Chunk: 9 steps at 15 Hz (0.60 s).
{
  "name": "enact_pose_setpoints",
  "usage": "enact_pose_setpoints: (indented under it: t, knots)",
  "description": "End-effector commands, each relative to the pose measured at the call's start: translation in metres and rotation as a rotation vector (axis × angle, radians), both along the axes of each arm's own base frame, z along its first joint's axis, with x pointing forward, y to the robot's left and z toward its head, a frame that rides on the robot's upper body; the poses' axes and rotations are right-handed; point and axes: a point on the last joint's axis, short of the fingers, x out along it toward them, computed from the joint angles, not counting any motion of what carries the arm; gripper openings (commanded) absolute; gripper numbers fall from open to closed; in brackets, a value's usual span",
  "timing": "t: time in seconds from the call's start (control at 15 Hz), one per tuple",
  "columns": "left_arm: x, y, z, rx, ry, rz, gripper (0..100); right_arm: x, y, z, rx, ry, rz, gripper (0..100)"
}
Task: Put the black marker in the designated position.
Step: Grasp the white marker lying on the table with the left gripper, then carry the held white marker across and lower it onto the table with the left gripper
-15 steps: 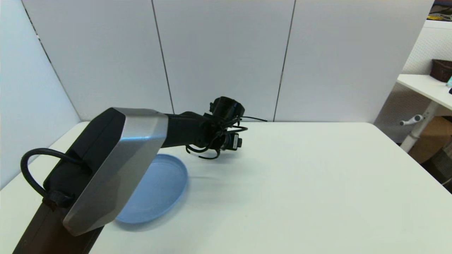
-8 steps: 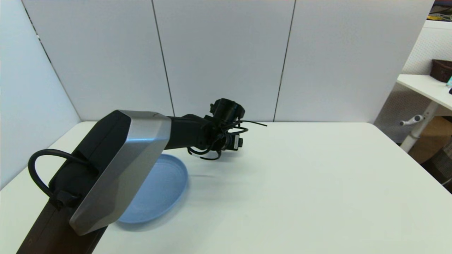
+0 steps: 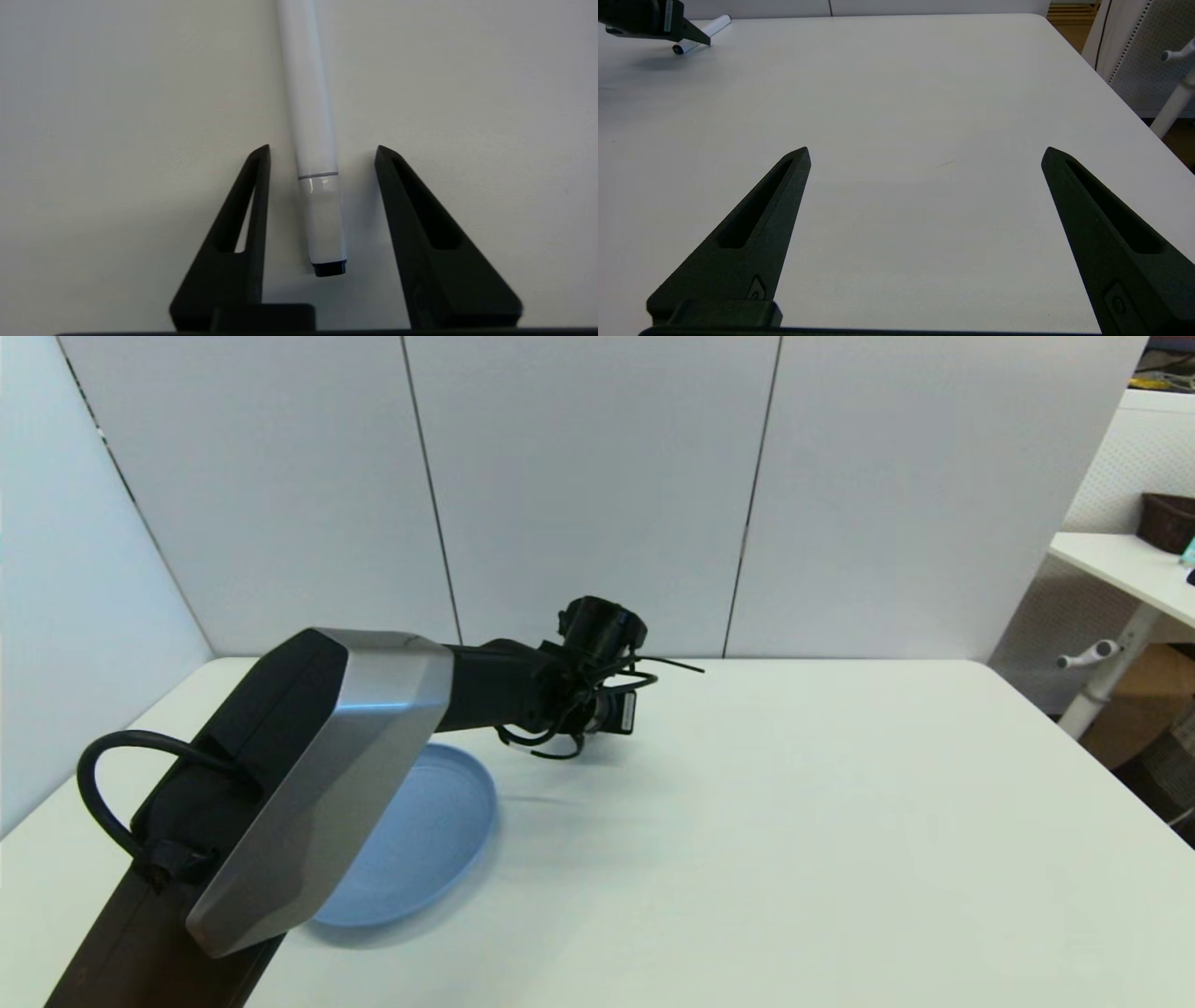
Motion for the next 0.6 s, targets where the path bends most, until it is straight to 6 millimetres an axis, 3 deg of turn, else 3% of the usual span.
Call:
enact_pose_setpoints:
  t: [0.07, 0.27, 0.4, 0.6]
  knots:
    - [-0.002, 0.002, 0.011, -0.011, -0.016, 0.002, 0, 0.0, 0.0, 0.0, 0.0, 0.001, 0.001, 100]
    - [-0.008, 0.007, 0.036, -0.036, -0.053, 0.008, 0, 0.0, 0.0, 0.0, 0.0, 0.001, 0.001, 100]
    - [-0.016, 0.015, 0.065, -0.054, -0.111, 0.038, 0, 0.0, 0.0, 0.0, 0.0, 0.0, 0.001, 100]
    - [-0.033, 0.047, 0.118, -0.015, -0.193, 0.187, 0, 0.0, 0.0, 0.0, 0.0, 0.0, 0.001, 100]
